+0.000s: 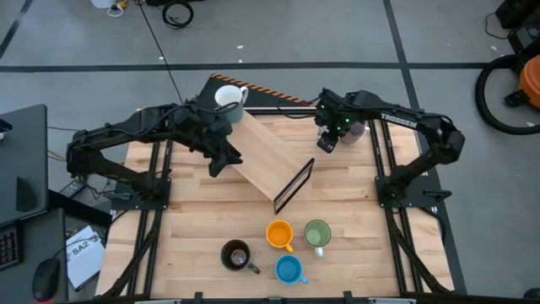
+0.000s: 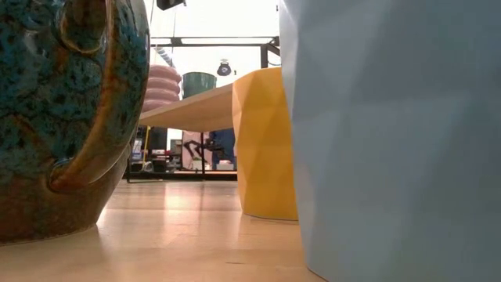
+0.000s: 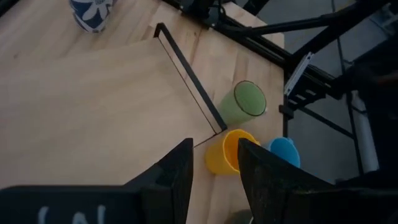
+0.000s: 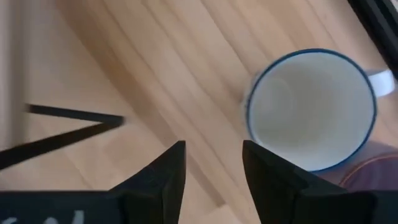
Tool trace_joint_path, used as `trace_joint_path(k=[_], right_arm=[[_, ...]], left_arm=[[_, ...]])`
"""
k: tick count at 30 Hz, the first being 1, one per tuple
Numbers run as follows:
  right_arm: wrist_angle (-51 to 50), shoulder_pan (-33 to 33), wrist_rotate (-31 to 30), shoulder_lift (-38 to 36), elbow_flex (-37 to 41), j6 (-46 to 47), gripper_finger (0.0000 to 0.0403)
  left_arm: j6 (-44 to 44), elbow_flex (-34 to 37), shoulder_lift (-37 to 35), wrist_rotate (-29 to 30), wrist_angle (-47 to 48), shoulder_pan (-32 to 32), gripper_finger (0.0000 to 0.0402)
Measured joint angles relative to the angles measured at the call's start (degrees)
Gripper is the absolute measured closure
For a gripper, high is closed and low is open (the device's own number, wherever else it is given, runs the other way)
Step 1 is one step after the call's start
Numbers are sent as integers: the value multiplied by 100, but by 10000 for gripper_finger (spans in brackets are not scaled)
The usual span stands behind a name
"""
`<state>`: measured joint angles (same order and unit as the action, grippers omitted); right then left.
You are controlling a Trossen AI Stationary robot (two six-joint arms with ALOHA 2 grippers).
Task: Place coffee mugs
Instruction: Put the white patterned mug on the shelf
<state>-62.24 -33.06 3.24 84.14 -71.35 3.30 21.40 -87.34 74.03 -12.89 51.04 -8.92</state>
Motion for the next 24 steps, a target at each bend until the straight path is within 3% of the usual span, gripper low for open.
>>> trace_joint_path(k=[15,24], right_arm=[[-147,2,-837,1103,0,-1739,242],[-98,37,-956,1424,0,-2028,294]], left_arm=[[-517,-3,-288,-48,102,-89,269],[-405,-3,-283,-48,115,-89,269]])
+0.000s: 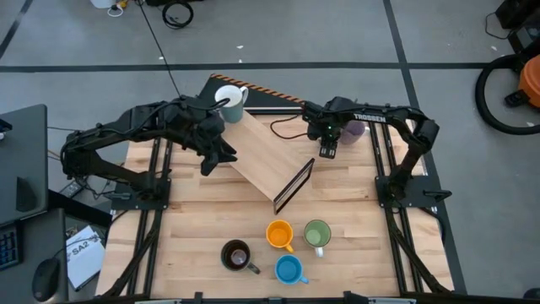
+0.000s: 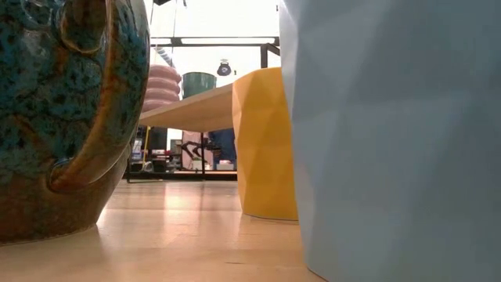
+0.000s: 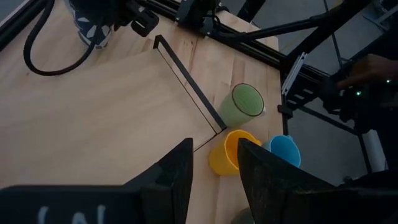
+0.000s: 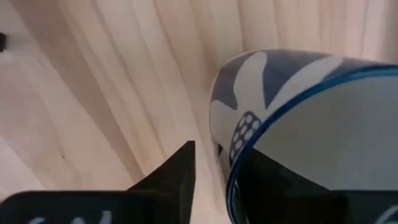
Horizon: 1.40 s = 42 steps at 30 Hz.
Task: Place coffee mugs
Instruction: Put the white patterned mug on the shelf
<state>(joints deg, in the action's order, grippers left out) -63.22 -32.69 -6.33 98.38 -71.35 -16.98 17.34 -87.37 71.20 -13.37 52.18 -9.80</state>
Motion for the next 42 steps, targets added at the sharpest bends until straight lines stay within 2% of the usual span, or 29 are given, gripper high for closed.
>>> trace_joint_path(k=[11,19,25,28,36,39,42], right_arm=[[22,12,177,-12,0,-41,375],[-314,65,278,-12,-105,-98,367],[-462,42,223,-12,-693,-321,369],[-570,-9,205,-12,-1038,-300,369],[-1202,-68,165,-12,-2000,693,370],[-1419,11,211,-14,-2427,1027,370],[-1583,82,278,-14,-2871,1363,370]], left_arm=[[-2,0,2,13,0,0,269],[-5,0,2,531,-4,2,269],[-318,0,2,1311,-4,108,269],[-724,0,2,1503,2,207,269],[-2160,0,-11,1484,110,127,269],[-2558,134,-43,1157,-59,-31,269],[-2593,645,-253,733,-467,-227,269]])
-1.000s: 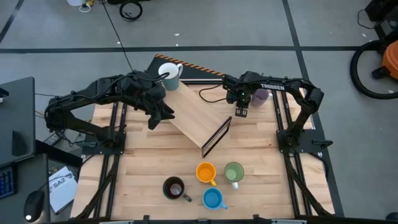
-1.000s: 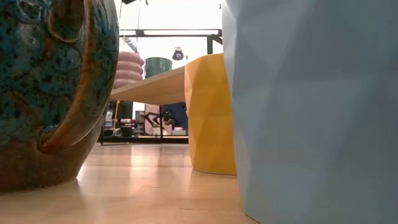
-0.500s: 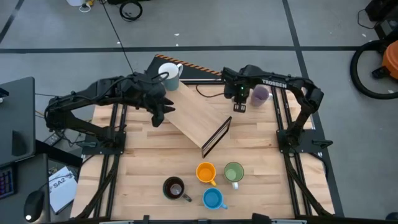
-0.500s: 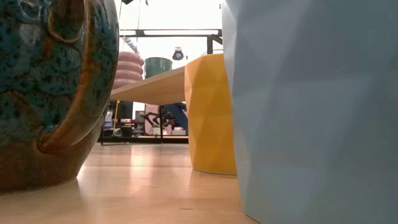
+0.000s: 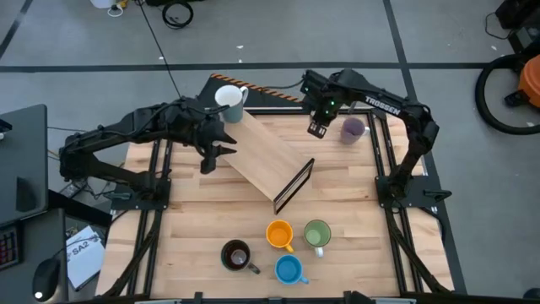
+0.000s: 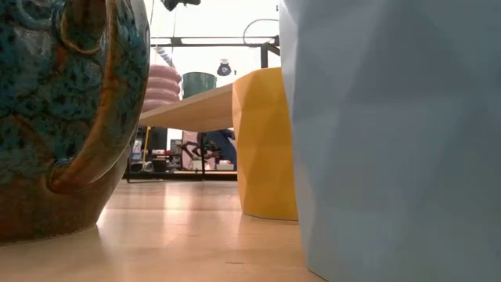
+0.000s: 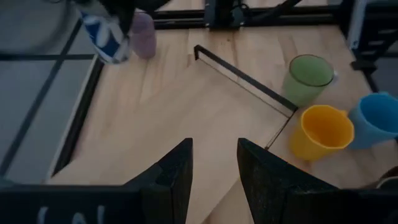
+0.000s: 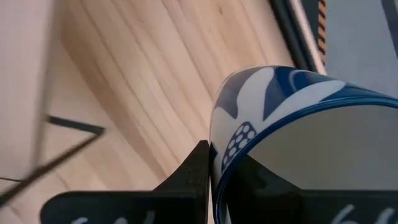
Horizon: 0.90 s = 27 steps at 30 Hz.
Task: Place coffee mugs
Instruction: Put the white patterned mug on the shelf
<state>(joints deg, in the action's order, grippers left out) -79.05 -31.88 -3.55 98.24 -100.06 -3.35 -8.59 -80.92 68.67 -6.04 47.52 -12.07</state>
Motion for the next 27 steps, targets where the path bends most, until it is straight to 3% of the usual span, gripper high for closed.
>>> trace_joint_path(k=[13,20,27], right_arm=[[-8,435,474,0,-1343,1263,370],[669,638,904,2,-1524,1890,370],[1362,943,922,4,-1524,2284,370]], left_arm=[[1234,2326,-1389,-222,-2047,-414,269],[1417,2581,-1852,-220,-2272,-570,269],[1369,2583,-2183,-116,-2274,-812,269]])
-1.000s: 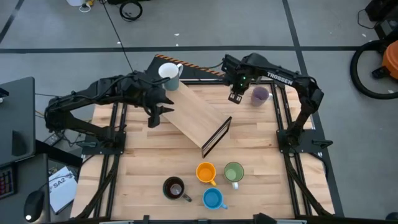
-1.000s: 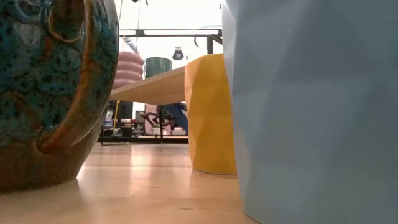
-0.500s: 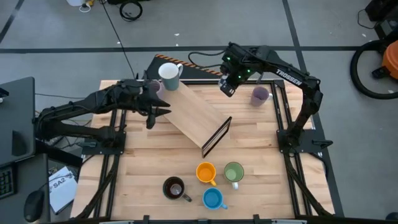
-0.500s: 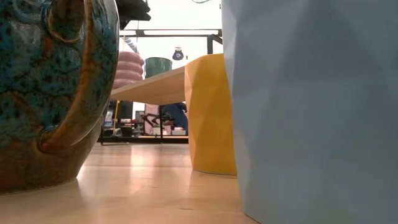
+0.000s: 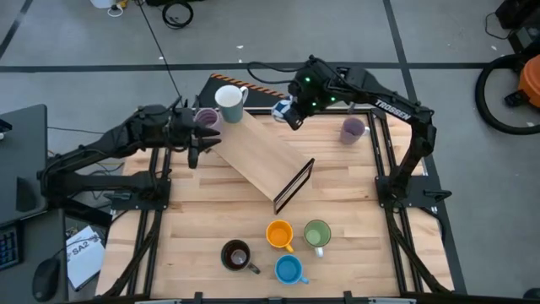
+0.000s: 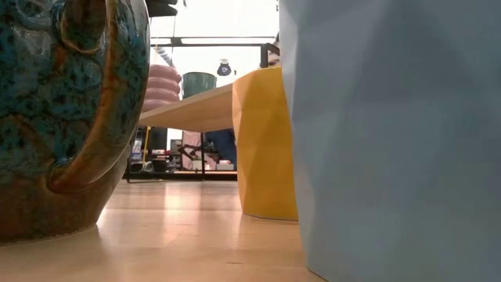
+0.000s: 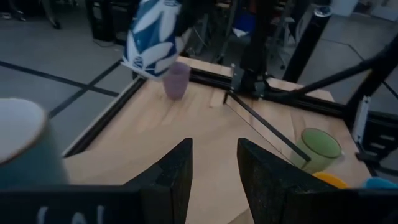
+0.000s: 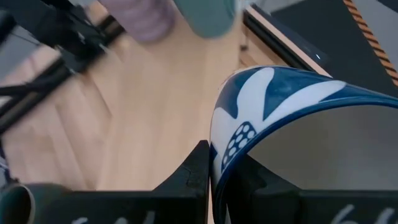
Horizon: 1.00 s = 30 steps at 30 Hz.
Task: Place coffee mugs
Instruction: Put the white patterned mug on the shelf
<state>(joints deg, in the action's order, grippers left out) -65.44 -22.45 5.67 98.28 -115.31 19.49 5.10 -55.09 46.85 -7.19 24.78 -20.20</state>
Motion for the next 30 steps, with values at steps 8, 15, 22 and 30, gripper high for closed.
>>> trace_joint_path(k=[8,15,22,30], right_arm=[[451,228,-2,2,0,363,370],[250,381,294,4,-1,490,370],[-608,419,922,93,-9,611,370],[-1214,790,1205,424,-5,1201,370]], left_arm=[[-26,0,-45,8,30,-184,269],[-111,0,-35,6,28,-182,269],[-129,0,-35,8,26,-182,269],[-128,0,-35,8,-18,-182,269]])
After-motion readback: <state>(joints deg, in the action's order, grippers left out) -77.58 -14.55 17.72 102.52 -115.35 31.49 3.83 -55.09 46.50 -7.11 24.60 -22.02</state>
